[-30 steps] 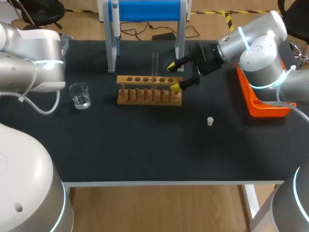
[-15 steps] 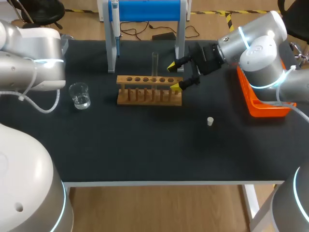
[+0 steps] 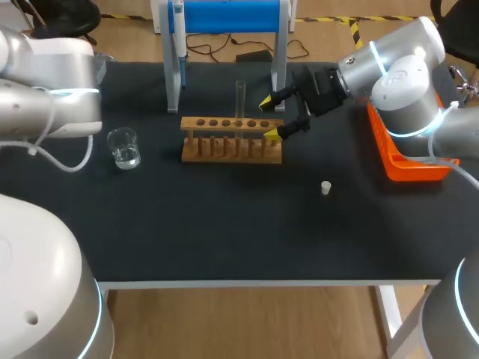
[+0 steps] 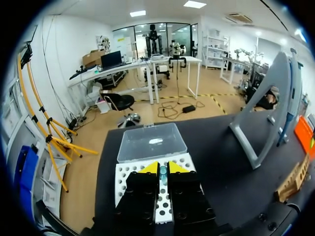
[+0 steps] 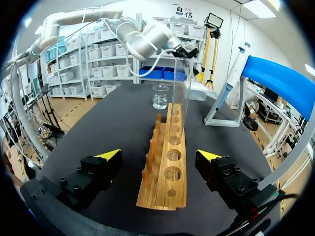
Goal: Invert the test tube, pick up the pipette, mount the tip to pipette, aspirate from beaker and dispense into the tube, eject the tip, return the pipette, and cap with the stopper.
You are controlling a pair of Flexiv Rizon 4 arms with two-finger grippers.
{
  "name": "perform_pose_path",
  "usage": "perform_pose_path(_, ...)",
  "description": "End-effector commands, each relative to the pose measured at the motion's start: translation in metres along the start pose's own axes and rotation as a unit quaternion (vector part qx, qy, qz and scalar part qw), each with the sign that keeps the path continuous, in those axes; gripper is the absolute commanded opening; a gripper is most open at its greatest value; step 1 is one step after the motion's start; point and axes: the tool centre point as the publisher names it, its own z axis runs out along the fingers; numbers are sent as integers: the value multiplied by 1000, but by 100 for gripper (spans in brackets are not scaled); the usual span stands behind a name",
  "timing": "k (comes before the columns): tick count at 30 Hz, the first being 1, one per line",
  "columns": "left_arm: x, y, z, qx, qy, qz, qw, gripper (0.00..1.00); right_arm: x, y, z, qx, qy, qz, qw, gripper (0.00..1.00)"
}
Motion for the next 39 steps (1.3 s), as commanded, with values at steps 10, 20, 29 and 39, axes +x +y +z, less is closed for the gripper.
perform_pose_path(10, -3, -16, -32, 45, -9, 2, 999, 0, 0, -1, 0, 0, 0, 0, 1000, 100)
perform_pose_path(20, 32, -37, -94, 94, 134, 103, 981, 0, 0, -1, 0, 0, 0, 0, 1000, 100)
perform_pose_path(29, 95, -26, -174, 108, 323, 288, 895, 0, 0, -1, 0, 0, 0, 0, 1000, 100)
perform_pose_path(39, 119, -13, -216, 140, 426, 342, 826, 0, 0, -1, 0, 0, 0, 0, 1000, 100)
